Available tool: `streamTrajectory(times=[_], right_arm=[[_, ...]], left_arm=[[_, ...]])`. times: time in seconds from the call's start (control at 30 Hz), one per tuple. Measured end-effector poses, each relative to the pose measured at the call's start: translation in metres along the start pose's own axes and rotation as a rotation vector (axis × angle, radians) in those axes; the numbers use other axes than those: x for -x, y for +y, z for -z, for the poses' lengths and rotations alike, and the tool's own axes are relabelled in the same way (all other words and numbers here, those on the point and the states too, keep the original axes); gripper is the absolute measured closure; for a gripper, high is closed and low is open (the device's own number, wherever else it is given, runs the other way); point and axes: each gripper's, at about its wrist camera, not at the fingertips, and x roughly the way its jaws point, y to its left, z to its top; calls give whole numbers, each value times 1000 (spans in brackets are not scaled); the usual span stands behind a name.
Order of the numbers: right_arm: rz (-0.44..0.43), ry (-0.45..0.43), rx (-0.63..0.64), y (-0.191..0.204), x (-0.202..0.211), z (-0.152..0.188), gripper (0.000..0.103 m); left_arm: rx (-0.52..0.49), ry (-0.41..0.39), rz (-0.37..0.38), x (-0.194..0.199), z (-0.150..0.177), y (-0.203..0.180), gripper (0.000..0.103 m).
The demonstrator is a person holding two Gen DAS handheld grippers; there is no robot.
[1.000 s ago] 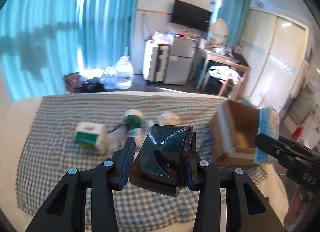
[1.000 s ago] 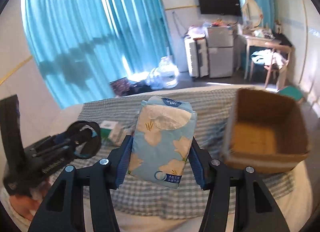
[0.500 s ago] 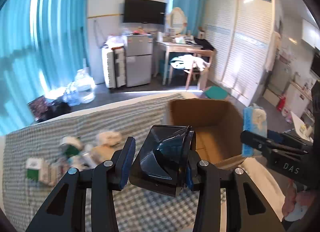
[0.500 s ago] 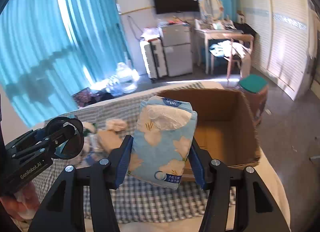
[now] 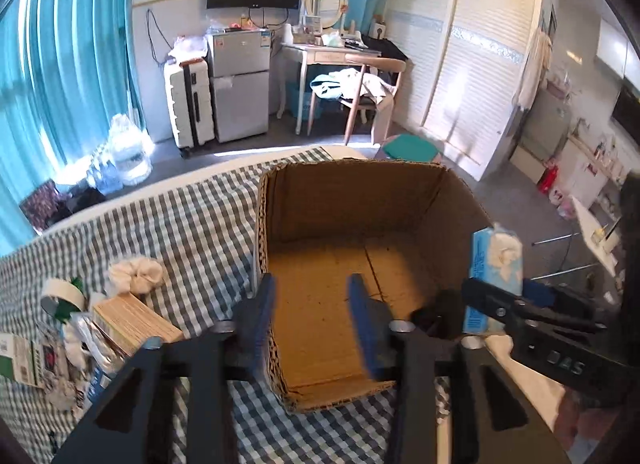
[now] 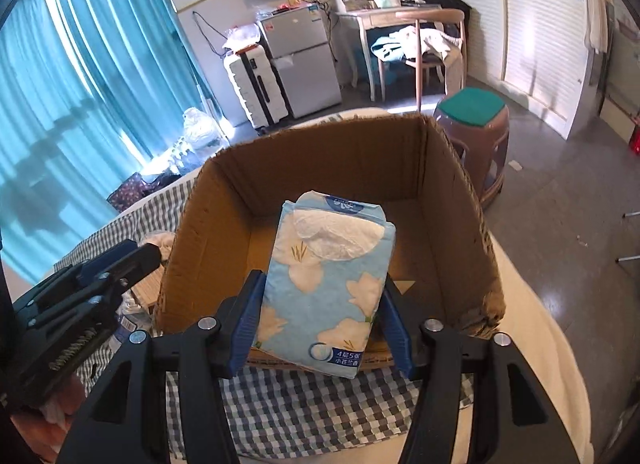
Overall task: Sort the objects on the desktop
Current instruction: 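Carry both items to the cardboard box and release them inside, then grasp the blue-labelled plastic jar with the right gripper while the left grasps the green medicine box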
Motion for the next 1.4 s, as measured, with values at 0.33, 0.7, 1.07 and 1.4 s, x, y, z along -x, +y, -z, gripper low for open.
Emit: streamTrajectory(times=[0.33, 0.7, 1.07, 1.4], right_arm=[[-23, -41, -44, 2, 23, 11, 29], [-155, -155, 192, 123, 80, 56, 29], [-303, -62, 392, 262, 49, 114, 28], [-244, 144, 157, 291, -41, 139, 28]], left_arm=[[-34, -63, -176, 72, 34, 60, 6], [165, -140, -469, 205, 133, 196, 0], [370, -59, -557, 222, 212, 279, 0], [457, -20, -526, 172, 224, 322, 0]])
